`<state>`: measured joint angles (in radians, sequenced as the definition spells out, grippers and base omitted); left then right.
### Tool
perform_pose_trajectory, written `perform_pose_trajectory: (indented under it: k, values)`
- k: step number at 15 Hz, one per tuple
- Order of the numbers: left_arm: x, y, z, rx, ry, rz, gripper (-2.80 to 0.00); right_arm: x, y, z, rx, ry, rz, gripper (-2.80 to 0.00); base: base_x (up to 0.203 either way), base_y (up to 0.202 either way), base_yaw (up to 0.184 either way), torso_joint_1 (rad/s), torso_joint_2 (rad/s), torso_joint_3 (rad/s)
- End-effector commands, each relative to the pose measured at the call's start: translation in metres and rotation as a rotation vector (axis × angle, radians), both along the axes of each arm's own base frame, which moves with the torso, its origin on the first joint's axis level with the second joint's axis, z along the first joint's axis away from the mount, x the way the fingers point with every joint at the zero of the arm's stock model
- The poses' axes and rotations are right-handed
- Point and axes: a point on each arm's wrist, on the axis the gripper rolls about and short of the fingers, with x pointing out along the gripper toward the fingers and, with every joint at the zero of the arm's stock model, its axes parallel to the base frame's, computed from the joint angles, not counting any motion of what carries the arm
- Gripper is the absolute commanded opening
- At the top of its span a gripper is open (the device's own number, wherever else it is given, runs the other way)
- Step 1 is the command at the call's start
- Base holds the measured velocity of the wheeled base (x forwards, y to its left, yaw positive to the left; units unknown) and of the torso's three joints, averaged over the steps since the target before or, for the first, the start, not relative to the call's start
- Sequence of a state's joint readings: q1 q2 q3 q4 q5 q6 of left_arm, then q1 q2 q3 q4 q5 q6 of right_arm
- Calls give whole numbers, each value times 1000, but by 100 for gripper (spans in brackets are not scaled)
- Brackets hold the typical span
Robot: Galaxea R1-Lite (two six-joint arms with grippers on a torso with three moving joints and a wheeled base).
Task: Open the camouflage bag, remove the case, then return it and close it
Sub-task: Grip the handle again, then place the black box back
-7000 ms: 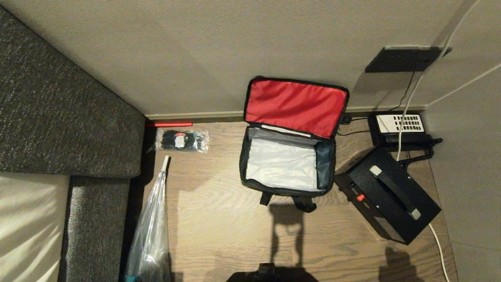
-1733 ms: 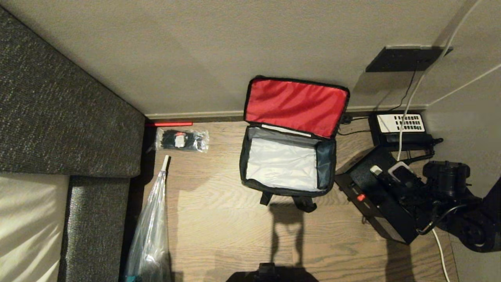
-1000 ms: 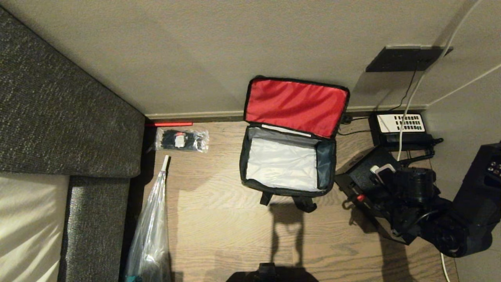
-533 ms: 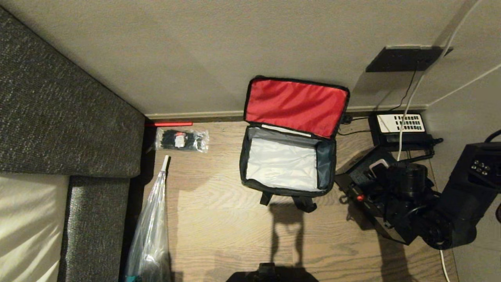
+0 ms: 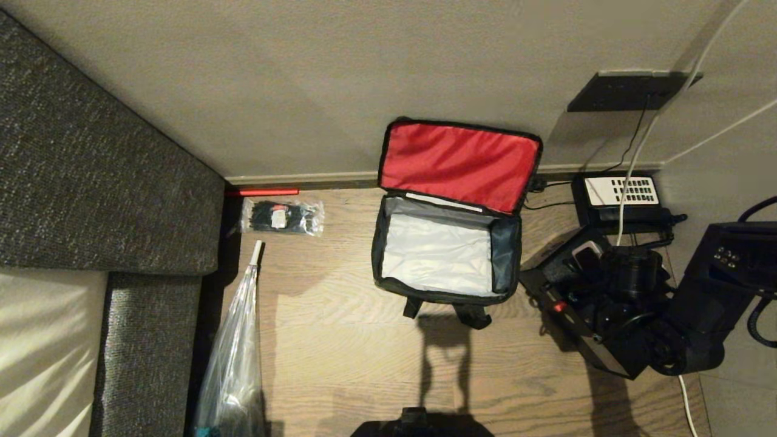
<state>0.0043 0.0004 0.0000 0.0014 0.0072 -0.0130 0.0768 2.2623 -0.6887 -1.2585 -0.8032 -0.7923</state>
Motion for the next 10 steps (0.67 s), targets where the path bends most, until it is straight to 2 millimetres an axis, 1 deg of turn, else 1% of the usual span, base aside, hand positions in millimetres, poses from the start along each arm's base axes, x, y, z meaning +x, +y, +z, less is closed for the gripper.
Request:
perform_pose_trajectory:
  k: [1,2,4,10]
  values:
    - [0,0,-1,-1,1,1,-280,0,-3,-7,-5,16,-12,0,0,0,0,0,0,0]
    - [0,0,-1,-1,1,1,-280,2,-3,-6,-5,3,-13,0,0,0,0,0,0,0]
    - [0,0,-1,-1,1,1,-280,8,-2,1,-1,-44,-13,0,0,0,0,0,0,0]
    - [0,0,-1,-1,1,1,-280,10,-6,15,-2,-83,-23,0,0,0,0,0,0,0]
